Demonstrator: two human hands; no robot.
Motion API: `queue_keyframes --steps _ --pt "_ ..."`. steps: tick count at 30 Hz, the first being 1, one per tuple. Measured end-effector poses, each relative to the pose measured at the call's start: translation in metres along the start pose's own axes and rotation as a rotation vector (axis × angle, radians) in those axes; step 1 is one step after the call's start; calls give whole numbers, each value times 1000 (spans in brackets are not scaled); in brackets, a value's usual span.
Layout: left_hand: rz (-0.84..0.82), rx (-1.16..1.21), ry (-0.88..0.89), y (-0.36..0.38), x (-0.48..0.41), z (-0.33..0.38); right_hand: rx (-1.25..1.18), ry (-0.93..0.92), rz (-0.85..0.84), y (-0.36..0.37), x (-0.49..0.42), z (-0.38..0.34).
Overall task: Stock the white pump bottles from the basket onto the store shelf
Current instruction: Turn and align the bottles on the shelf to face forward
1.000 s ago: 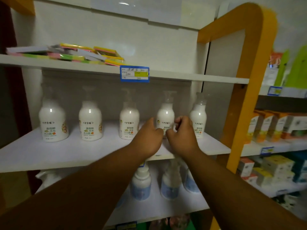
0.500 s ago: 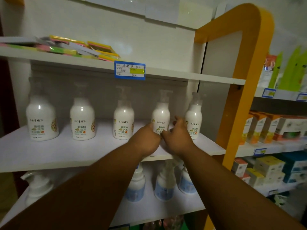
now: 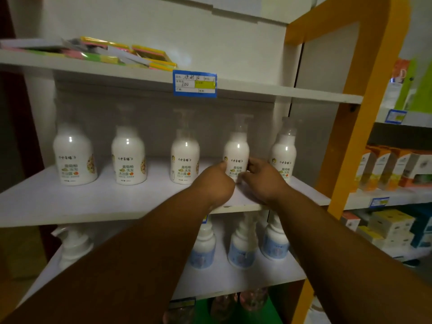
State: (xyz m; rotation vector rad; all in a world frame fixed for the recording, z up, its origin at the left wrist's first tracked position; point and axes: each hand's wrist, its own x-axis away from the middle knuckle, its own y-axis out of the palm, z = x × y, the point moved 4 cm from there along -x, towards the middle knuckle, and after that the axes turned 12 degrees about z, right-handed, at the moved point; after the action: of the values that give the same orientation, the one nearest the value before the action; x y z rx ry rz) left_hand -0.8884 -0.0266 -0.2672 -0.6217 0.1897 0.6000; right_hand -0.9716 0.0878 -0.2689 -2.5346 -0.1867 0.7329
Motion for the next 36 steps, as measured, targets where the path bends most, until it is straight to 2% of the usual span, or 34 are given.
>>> queue_keyframes --steps 8,18,36 --pt "148 -9 -8 -7 -6 -8 -105 -11 -17 -2 3 -2" --pt "126 8 -20 -6 -6 -7 2 -6 -100 6 -1 -5" --pt "156 18 21 -8 -2 -3 -1 -19 -57 9 -6 3"
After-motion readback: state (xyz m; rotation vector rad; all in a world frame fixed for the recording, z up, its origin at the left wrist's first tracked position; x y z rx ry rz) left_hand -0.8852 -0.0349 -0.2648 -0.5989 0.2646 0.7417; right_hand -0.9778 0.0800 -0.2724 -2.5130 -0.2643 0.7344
